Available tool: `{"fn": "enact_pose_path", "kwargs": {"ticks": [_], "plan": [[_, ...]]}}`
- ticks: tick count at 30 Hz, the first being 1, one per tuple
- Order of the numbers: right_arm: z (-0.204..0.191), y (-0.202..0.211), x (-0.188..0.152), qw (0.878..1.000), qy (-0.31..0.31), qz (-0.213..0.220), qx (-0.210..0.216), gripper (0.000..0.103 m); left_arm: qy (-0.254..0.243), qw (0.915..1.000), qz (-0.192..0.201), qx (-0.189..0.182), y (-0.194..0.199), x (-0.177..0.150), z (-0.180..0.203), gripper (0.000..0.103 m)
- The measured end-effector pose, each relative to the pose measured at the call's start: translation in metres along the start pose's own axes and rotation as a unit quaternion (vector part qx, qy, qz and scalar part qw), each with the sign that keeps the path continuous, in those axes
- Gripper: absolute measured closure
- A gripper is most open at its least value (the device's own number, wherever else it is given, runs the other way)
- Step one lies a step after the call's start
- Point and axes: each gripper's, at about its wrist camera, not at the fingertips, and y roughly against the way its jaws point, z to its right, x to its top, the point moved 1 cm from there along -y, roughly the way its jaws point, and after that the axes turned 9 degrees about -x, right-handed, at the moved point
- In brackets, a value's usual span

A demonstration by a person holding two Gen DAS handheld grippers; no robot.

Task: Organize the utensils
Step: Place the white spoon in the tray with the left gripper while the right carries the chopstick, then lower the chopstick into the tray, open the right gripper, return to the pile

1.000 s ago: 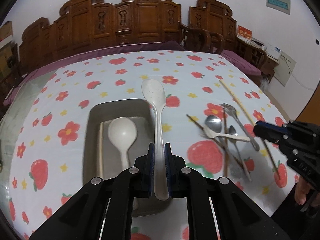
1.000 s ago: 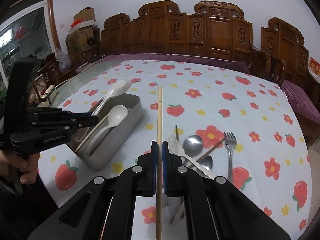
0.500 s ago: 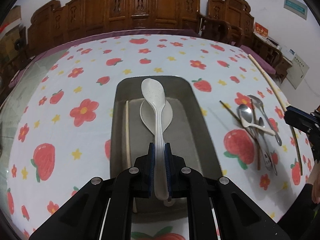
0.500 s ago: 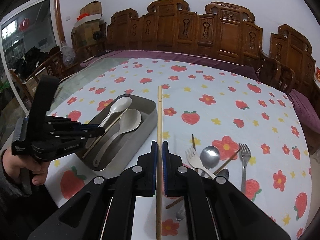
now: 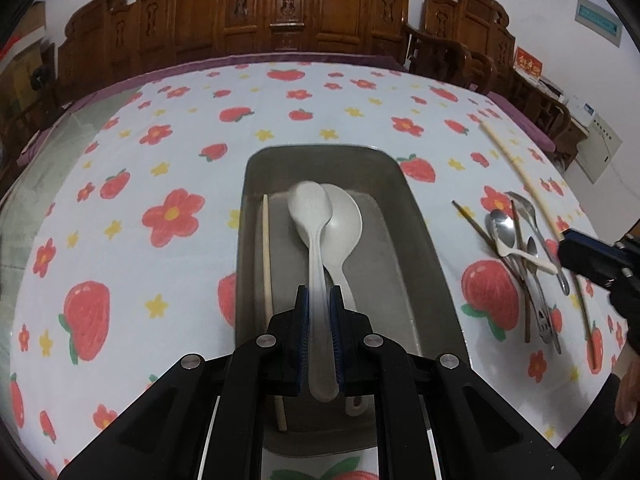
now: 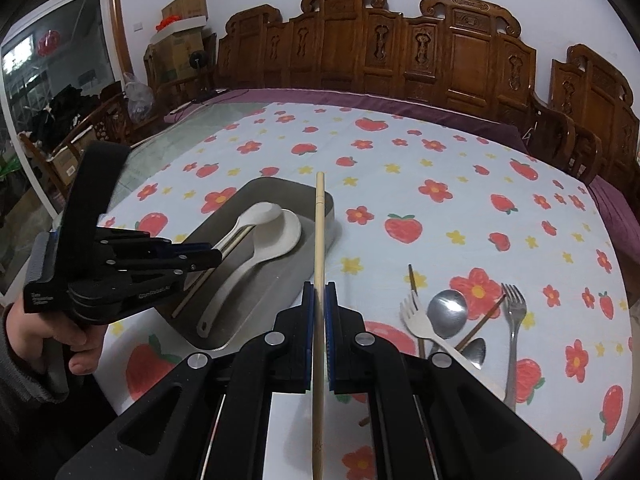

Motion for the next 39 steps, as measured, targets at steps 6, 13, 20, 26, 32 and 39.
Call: {"fn": "enact_pose_path", "kwargs": {"ticks": [6,13,20,26,32,39], "plan": [[-0.008,-0.008,0.010,1.000,-0.014,-0.004,0.014,0.097,-0.003,0.9995,0.033,0.003,0.023,0.005,-0.005,0.082],[-0.025,-0.025,0.024,0.998,-0.041,-0.009,0.037,0.097,-0.002,0.9973,0.071,0.021,0.050,0.010,-0.020,0.070],[-0.043,-0.055,0.036,0.995,-0.077,-0.026,0.056,0.097,0.021,0.9946,0.095,0.035,0.068,0.015,-0.043,0.053],[-0.055,-0.079,0.045,0.993,-0.101,-0.034,0.054,0.097,0.040,0.9931,0.103,0.038,0.076,0.015,-0.059,0.040],[-0.066,-0.096,0.041,0.994,-0.100,-0.041,0.032,0.097,0.046,0.9926,0.105,0.041,0.078,0.015,-0.064,0.040],[-0.063,-0.107,0.032,0.994,-0.099,-0.051,0.019,0.094,0.042,0.9931,0.103,0.038,0.077,0.015,-0.062,0.040]]}}
